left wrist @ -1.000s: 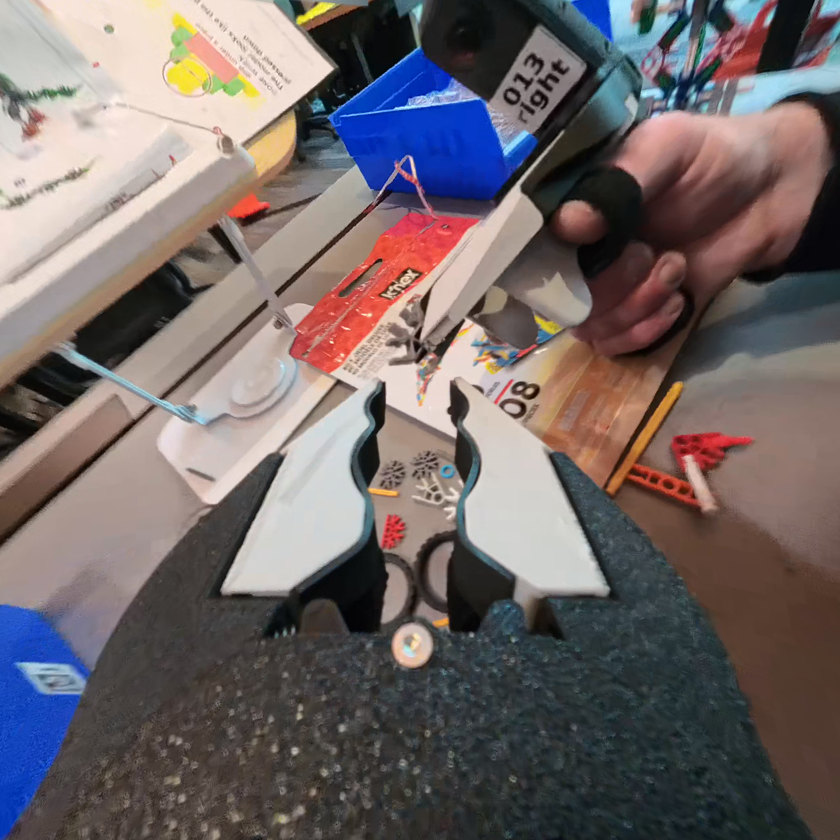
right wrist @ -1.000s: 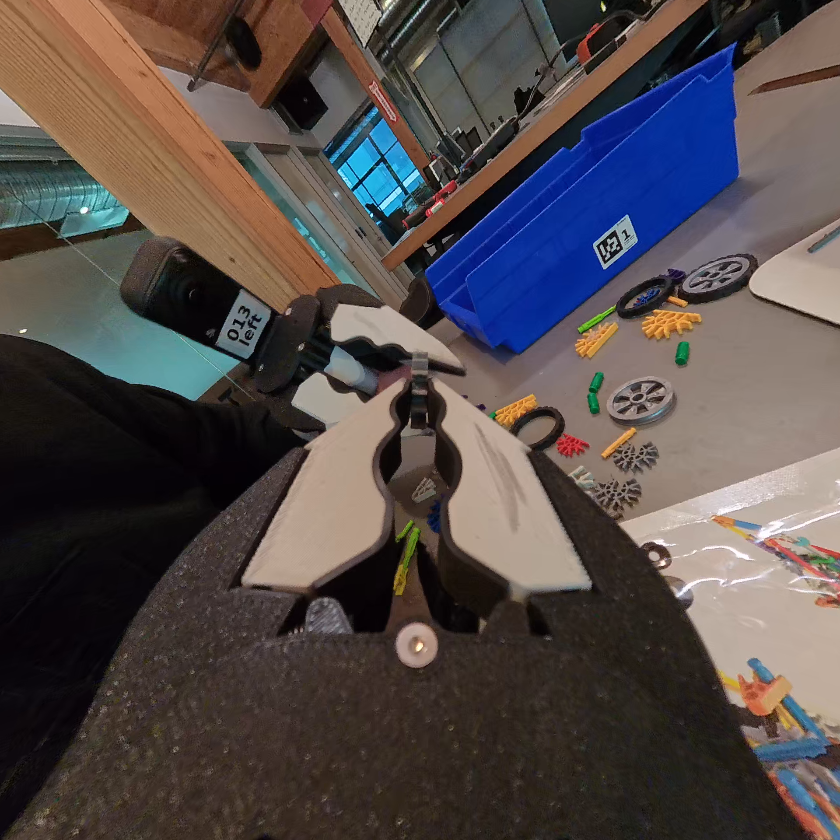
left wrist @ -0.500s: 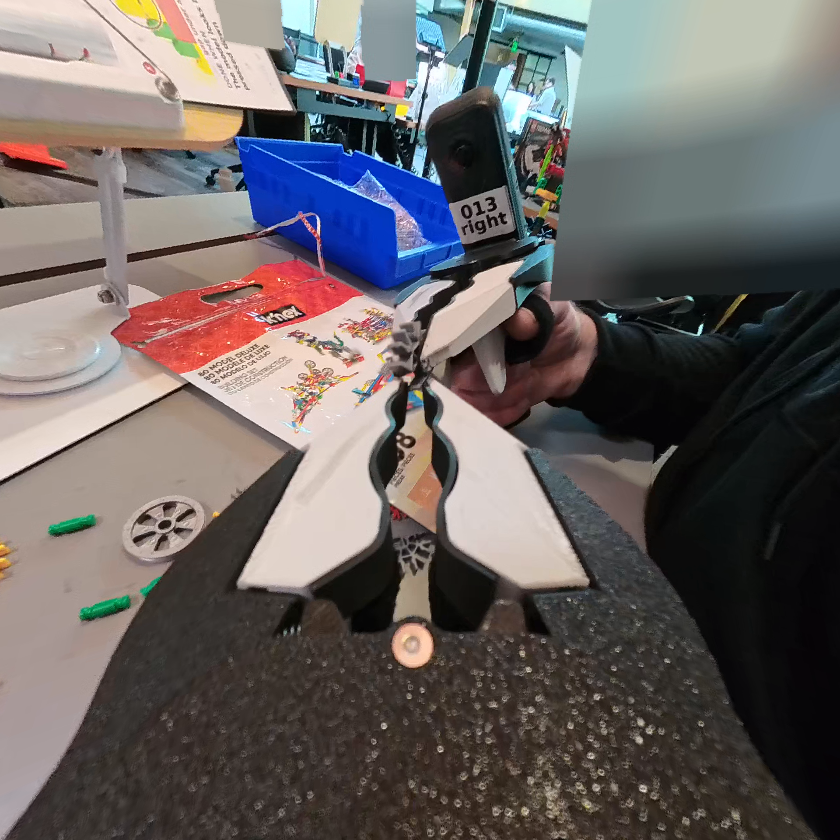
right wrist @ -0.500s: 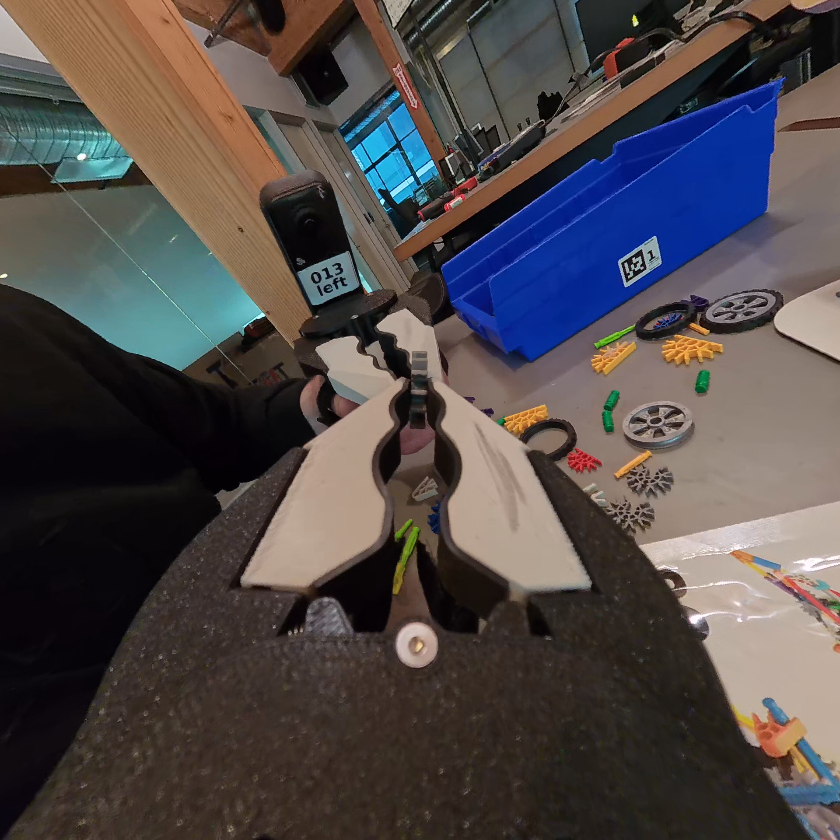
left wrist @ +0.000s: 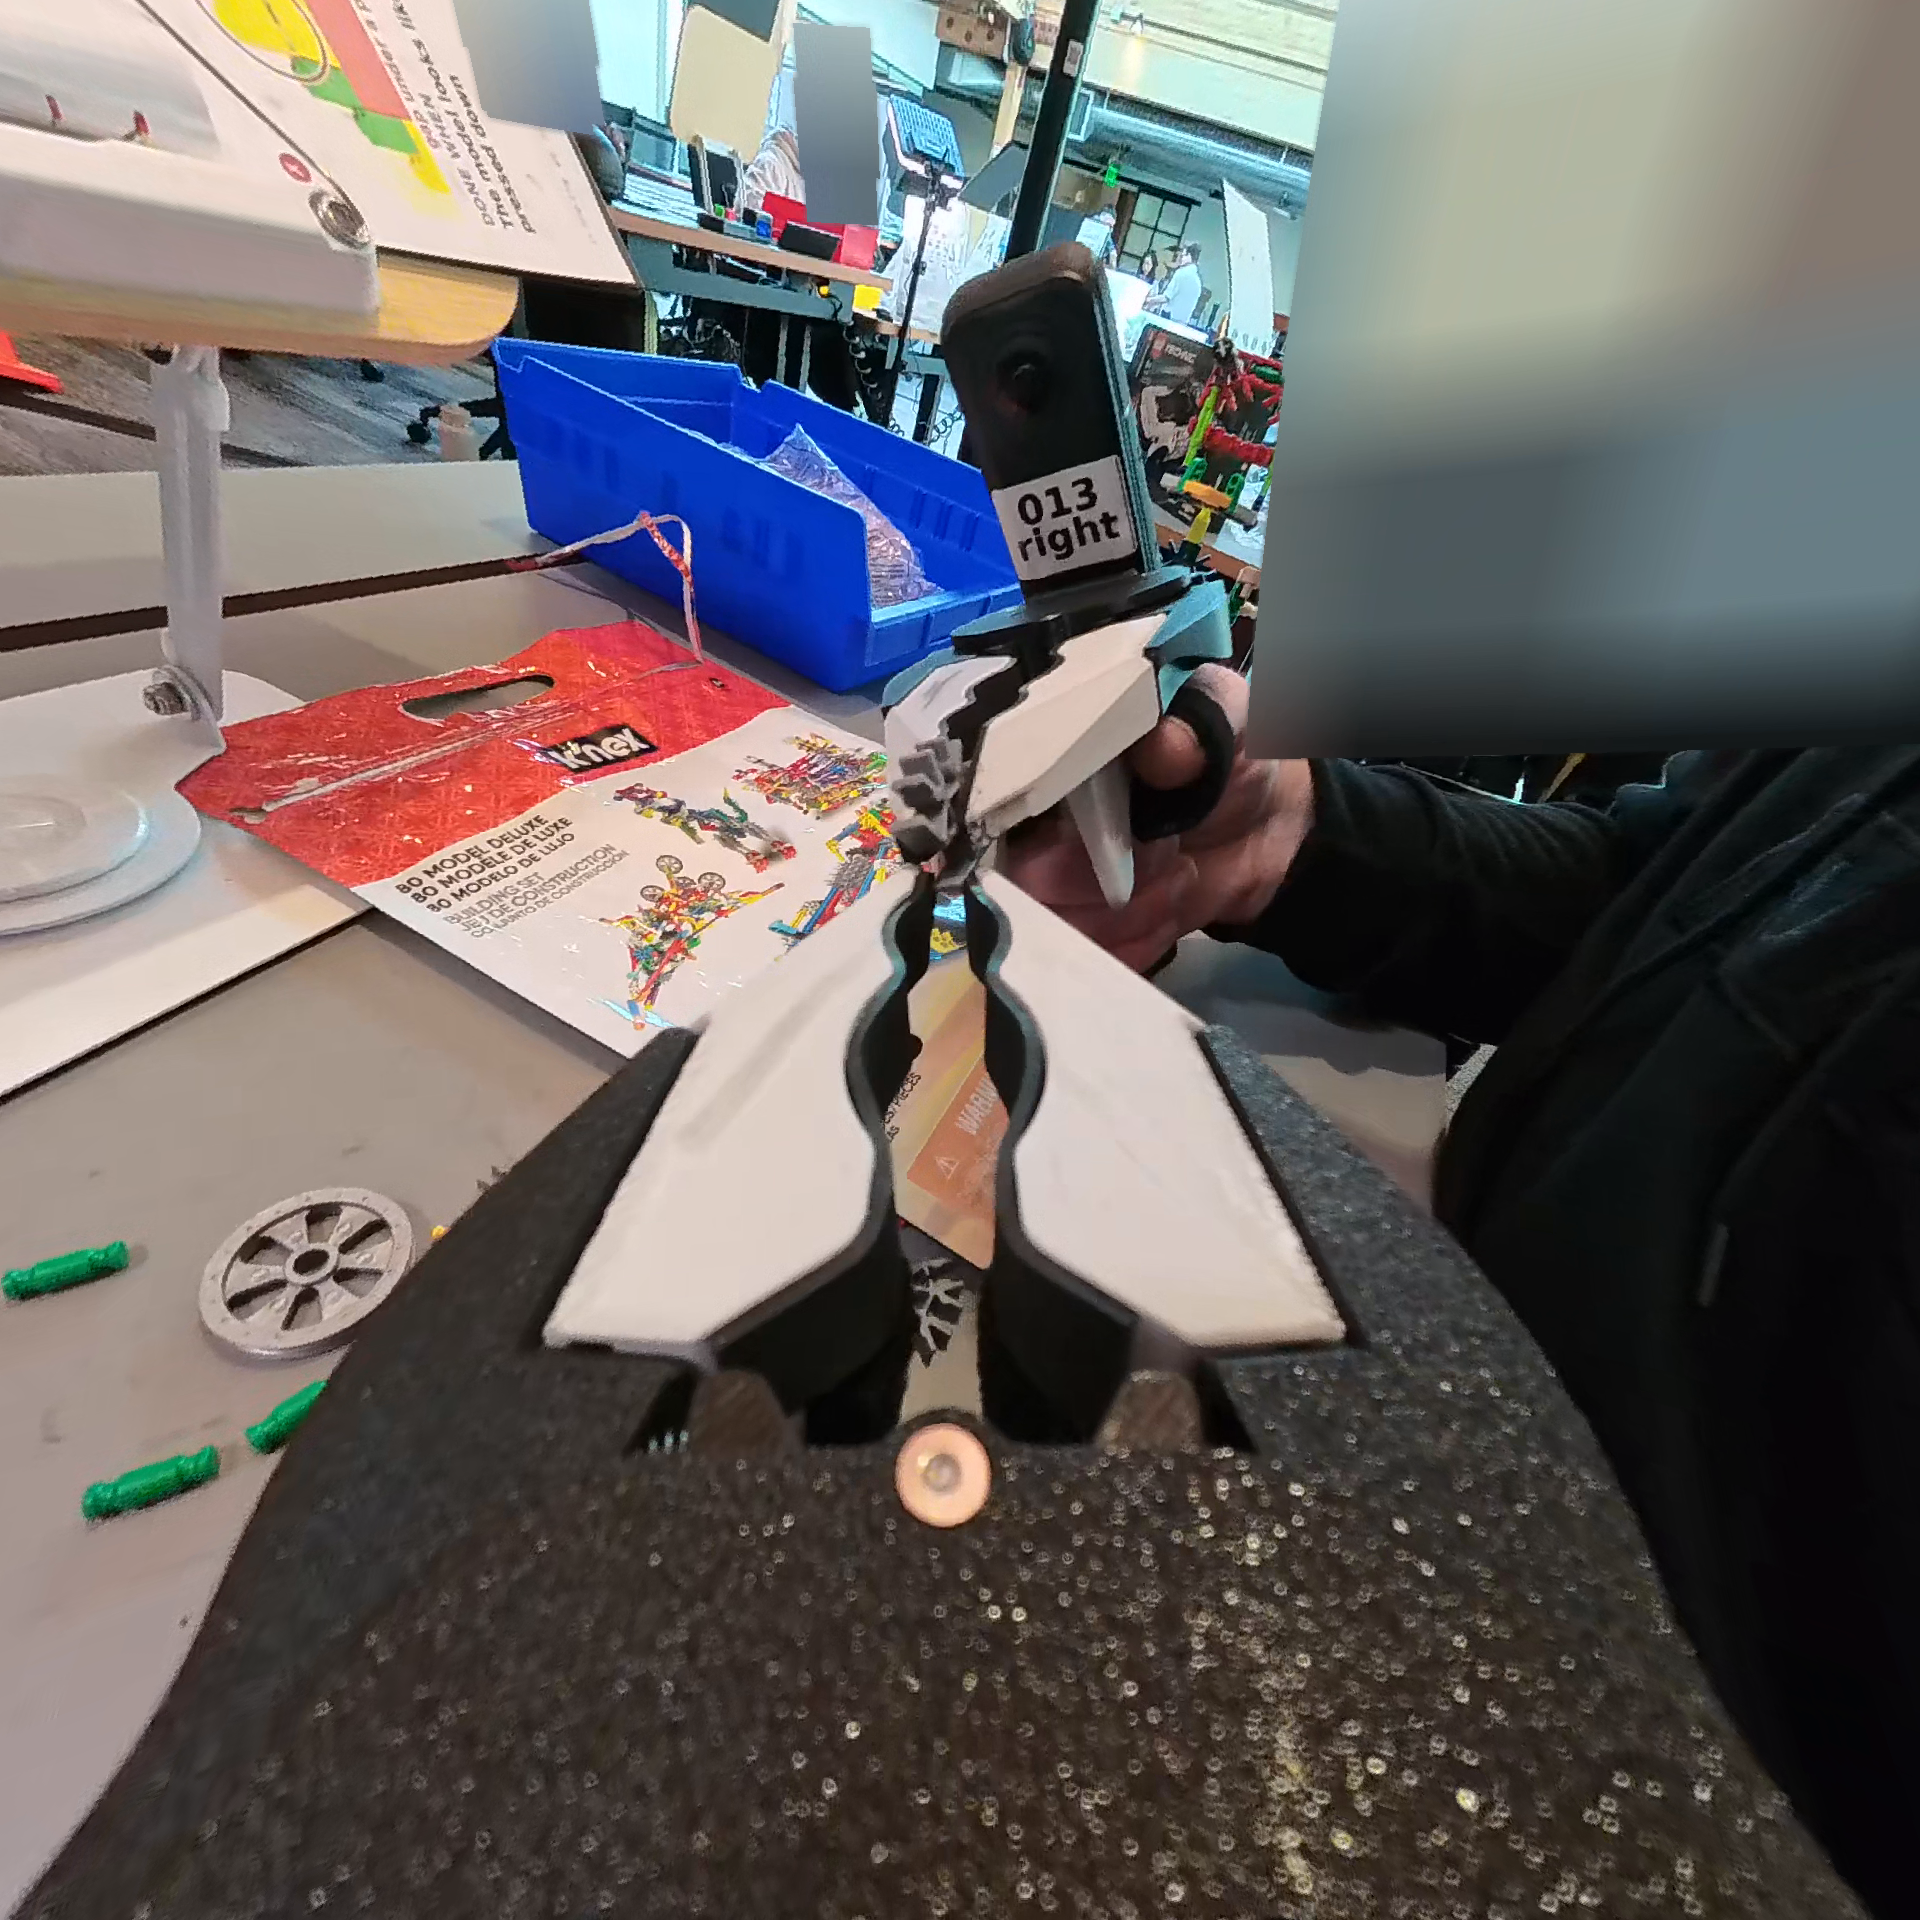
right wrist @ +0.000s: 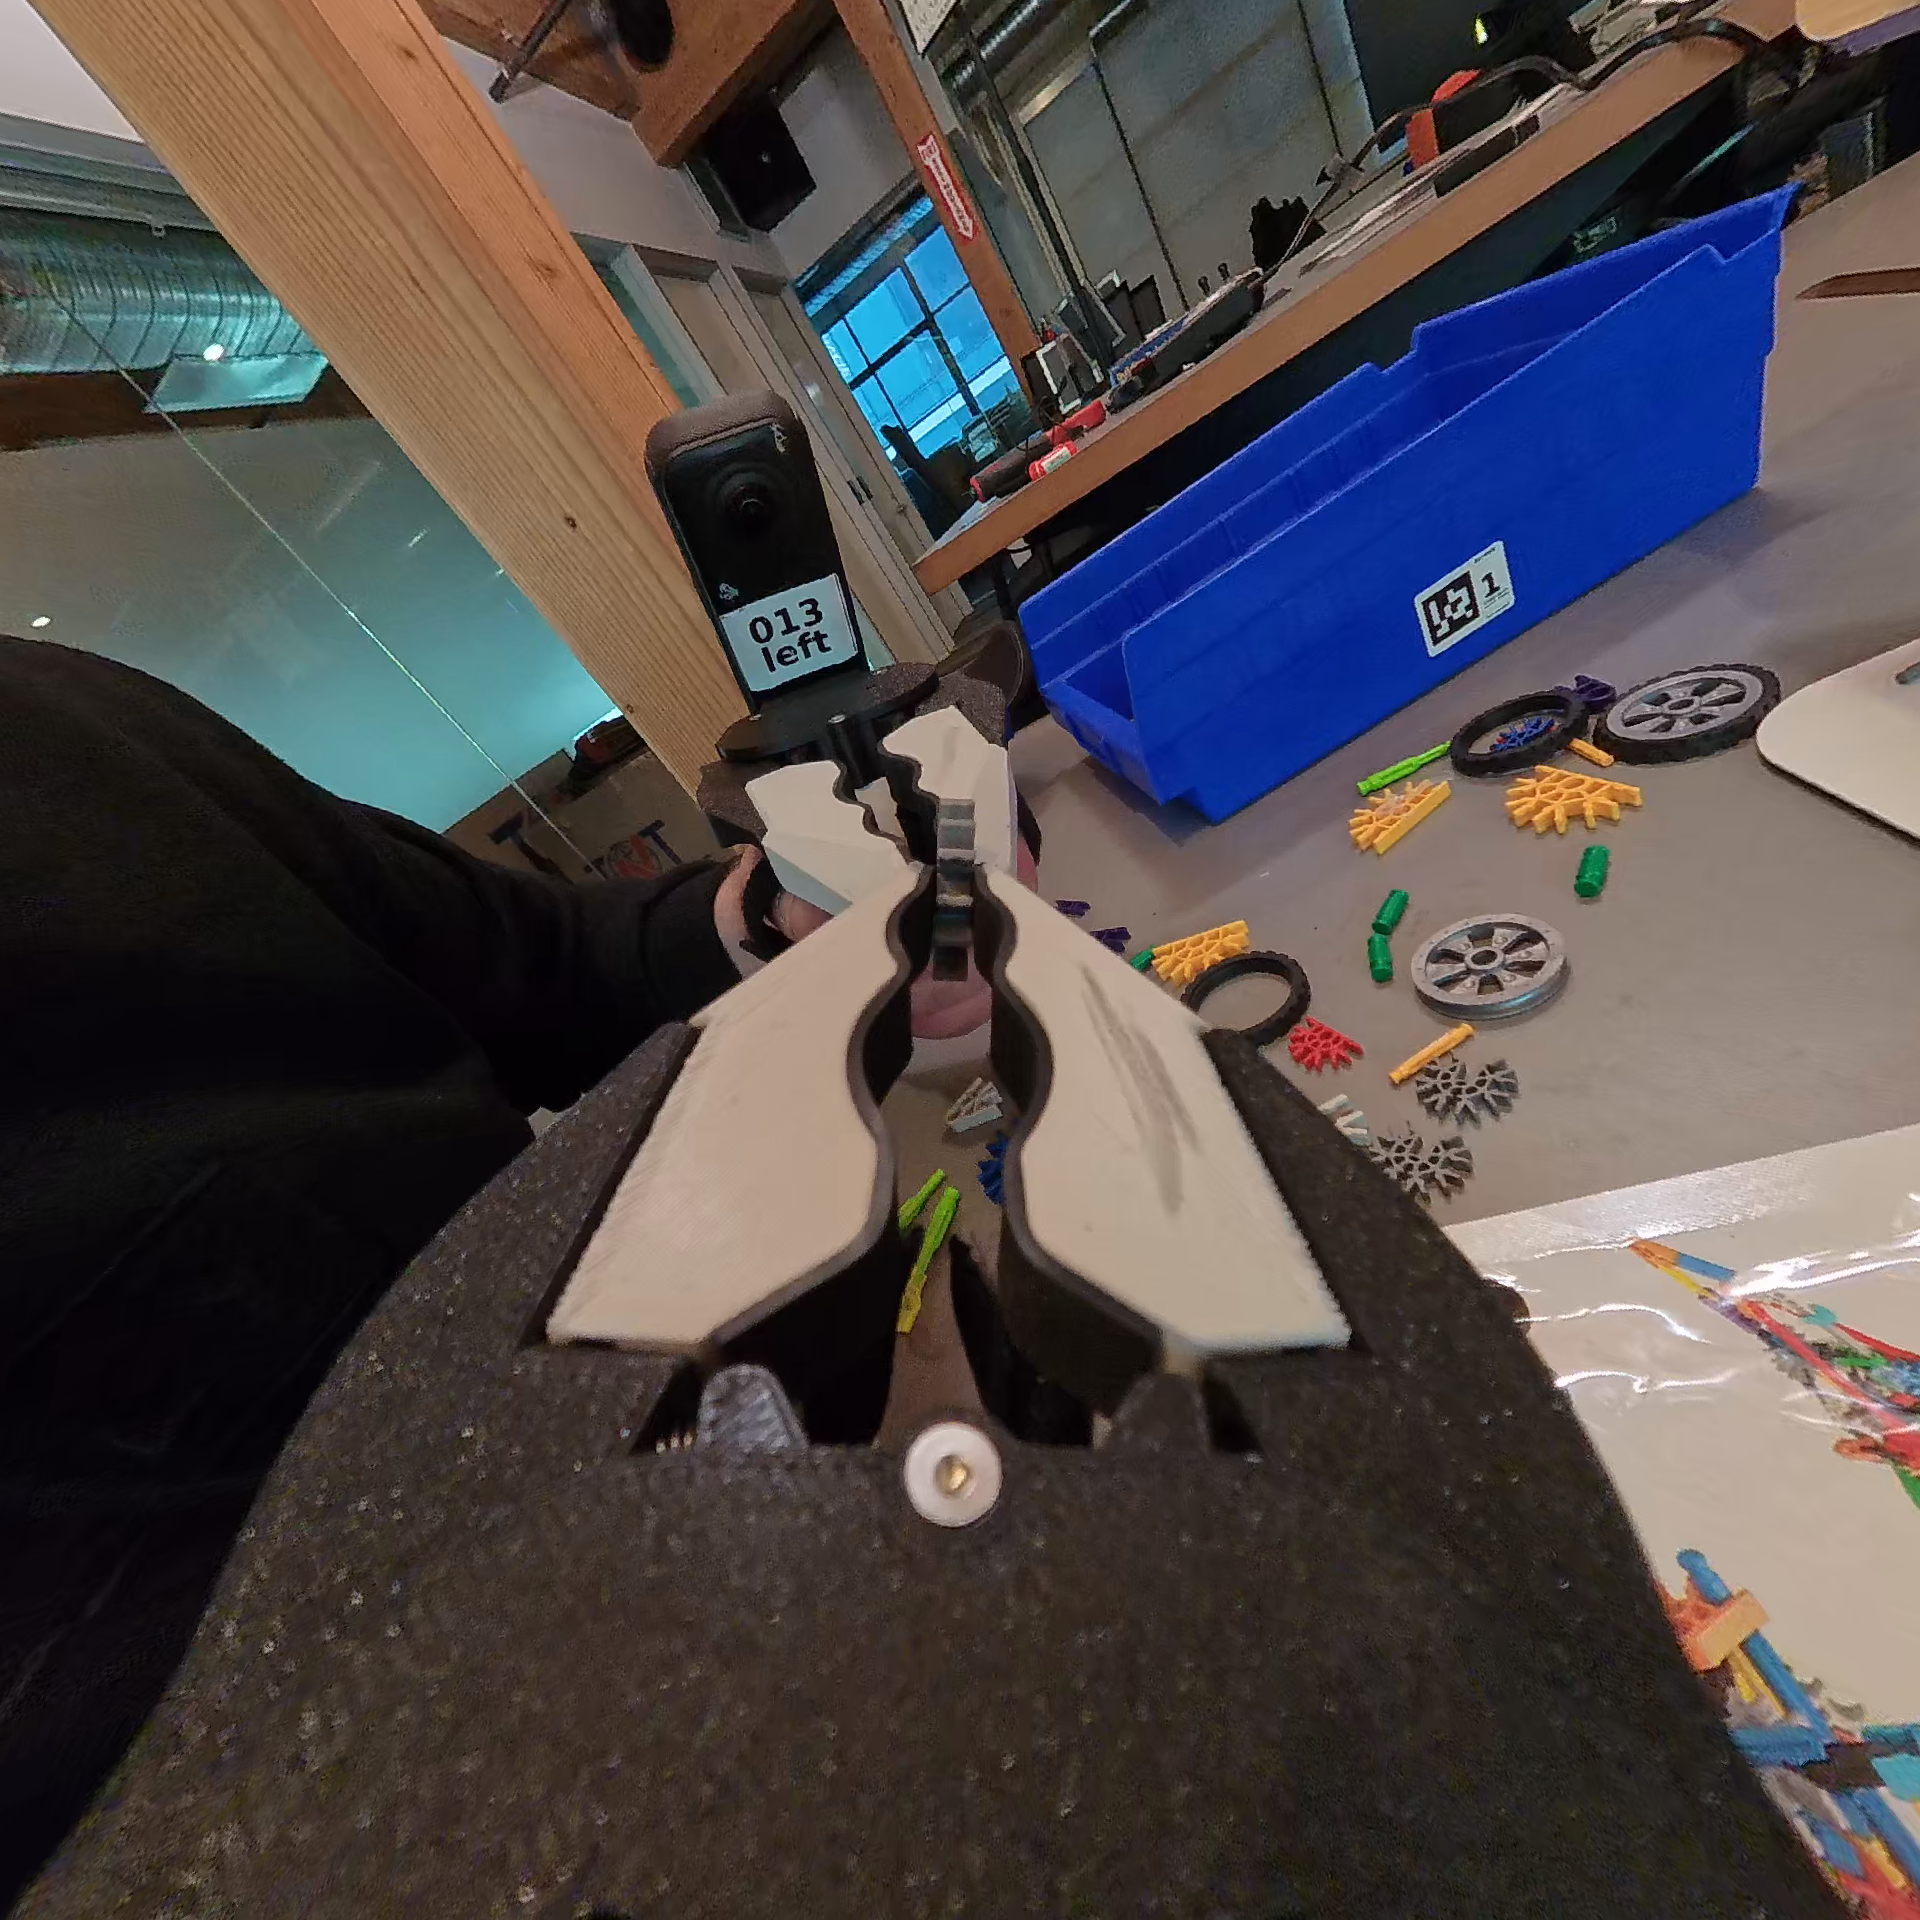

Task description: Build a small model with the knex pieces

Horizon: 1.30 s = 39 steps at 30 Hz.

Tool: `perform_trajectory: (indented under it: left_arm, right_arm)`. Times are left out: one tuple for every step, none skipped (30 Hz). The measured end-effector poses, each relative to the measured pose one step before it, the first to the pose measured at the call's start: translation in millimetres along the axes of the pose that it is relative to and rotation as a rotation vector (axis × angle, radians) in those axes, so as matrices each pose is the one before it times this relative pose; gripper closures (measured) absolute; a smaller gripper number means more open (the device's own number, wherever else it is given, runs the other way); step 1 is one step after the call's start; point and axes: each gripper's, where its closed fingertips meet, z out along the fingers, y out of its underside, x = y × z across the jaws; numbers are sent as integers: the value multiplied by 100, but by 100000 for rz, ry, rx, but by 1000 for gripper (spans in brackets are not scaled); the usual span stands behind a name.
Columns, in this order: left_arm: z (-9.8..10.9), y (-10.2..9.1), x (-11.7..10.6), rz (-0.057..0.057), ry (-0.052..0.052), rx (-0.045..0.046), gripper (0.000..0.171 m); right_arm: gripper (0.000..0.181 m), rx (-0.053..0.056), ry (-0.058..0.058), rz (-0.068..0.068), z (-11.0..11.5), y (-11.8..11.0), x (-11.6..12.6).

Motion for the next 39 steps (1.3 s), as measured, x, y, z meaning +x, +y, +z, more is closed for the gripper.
perform_trajectory:
  left_arm:
    - [32, -42, -1, -56, 218, 49, 168]
    - [27, -26, 2, -494, 539, 24, 168]
    - [41, -28, -24, -564, 546, 110, 168]
    - [59, -18, -21, -271, 389, 113, 168]
    - [46, -30, -20, -442, 486, 161, 168]
    - [46, -57, 1, -606, 595, 267, 168]
    - [52, -46, -15, -457, 437, 206, 168]
    - [35, -54, 2, -286, 458, 262, 168]
    - [31, -47, 11, -272, 532, 211, 168]
    - [34, -27, -14, -186, 278, 98, 168]
    - [35, -3, -22, -176, 189, 7, 168]
    - [15, -20, 0, -244, 355, 133, 168]
    - [17, 2, -16, -219, 219, 61, 169]
    - [11, 0, -11, -266, 196, 87, 169]
    - [-13, -8, 5, -596, 449, 144, 169]
    - [-14, -8, 0, -539, 347, 173, 169]
    - [-17, -3, -15, -309, 170, 199, 169]
    - [-11, 0, 4, -396, 217, 108, 169]
    - [-8, -7, 1, -347, 222, 152, 169]
    - [-20, -21, -30, -248, 43, 192, 169]
    - [-6, 0, -17, -436, 263, 101, 169]
    - [-16, -2, -9, -746, 468, 157, 169]
    - [-25, -28, -42, -675, 252, 359, 169]
    - [-25, -25, -34, -624, 252, 284, 169]
    - [-26, -2, -20, -753, 349, 159, 169]
    - [-32, -10, -33, -413, 96, 186, 169]
    - [-30, -29, -20, -229, 57, 184, 169]
    - [-41, -28, -14, -539, 173, 163, 169]
    - [-71, -38, -195, -347, -1033, 254, 171]
    - [-210, -216, -248, -654, -735, 1367, 171]
    - [-281, -339, -15, -2008, 1267, 1730, 171]
    - [-254, -302, 104, -645, 1225, 1416, 171]
    - [-90, 20, -109, 1001, -1023, -670, 171]
    - [43, 333, -348, 1461, -2706, -2603, 171]
    - [30, 289, -284, 955, -2075, -1951, 171]
    - [-51, 12, 65, -716, 701, -149, 171]
    - [-112, -150, 65, -1279, 800, 1010, 171]
    - [-127, -103, -55, -723, -115, 716, 171]
    - [-90, 43, -20, -234, -52, -123, 171]
  right_arm:
    - [176, 223, -127, 208, -32, -36, 10]
    - [176, 82, -103, 235, -42, -25, 6]
    - [176, 44, 50, 123, -51, -32, 36]
    - [176, 124, 150, 34, -46, -36, 44]
    - [176, 183, 48, 130, -50, -32, 23]
    - [176, 205, -57, 183, -46, -51, 29]
    - [176, 183, -6, 189, -48, -49, 18]
    - [176, 222, -24, 25, -40, -51, 3]
    - [176, 144, -55, -96, -38, -36, 1]
    - [176, 61, 50, -37, -43, -32, 24]
    - [176, 34, 36, 48, -38, -15, 32]
    - [176, 44, -55, 7, -25, -7, 10]
    - [176, -35, 88, -52, -16, -4, 28]
    - [176, 12, 103, -45, -6, -6, 24]
    - [176, 7, -31, 107, -6, 3, 0]
    - [176, -28, 72, -28, -2, 4, 12]
    - [176, -44, 141, -125, 4, 2, 17]
    - [176, -54, 37, 16, -4, 8, 4]
    - [176, 36, -14, 62, -11, 3, 17]
    - [176, 111, 90, 88, -13, -12, 36]
    - [176, 62, -51, 219, -9, 9, 23]
    - [176, 136, -123, 356, -10, -5, 27]
    - [176, 262, -10, 439, -8, -19, 49]
    - [176, 179, -16, 399, -8, -4, 45]
    - [176, 17, 2, 184, -19, 2, 34]
    - [176, 32, 182, 15, -25, -6, 43]
    - [176, 90, 118, 100, -13, -26, 28]
    - [175, 169, -127, 121, -9, -21, -14]
    - [176, 710, -420, 320, -75, -125, -35]
    - [176, 595, 714, 256, -150, -140, 165]
    - [176, 418, 722, -65, -175, -127, 167]
    - [177, 248, -206, 68, -56, -62, 17]
    - [177, -503, -718, 380, 147, 176, -86]
    - [177, -1111, 75, -87, 246, 310, 2]
    - [177, -264, 926, -430, 112, 146, 135]
    - [176, -830, -451, 360, -12, 122, 13]
    - [177, 209, -308, 579, -118, -87, 27]
    - [177, 731, -15, 506, -187, -190, 54]
    - [177, 678, 36, 237, -183, -205, 39]
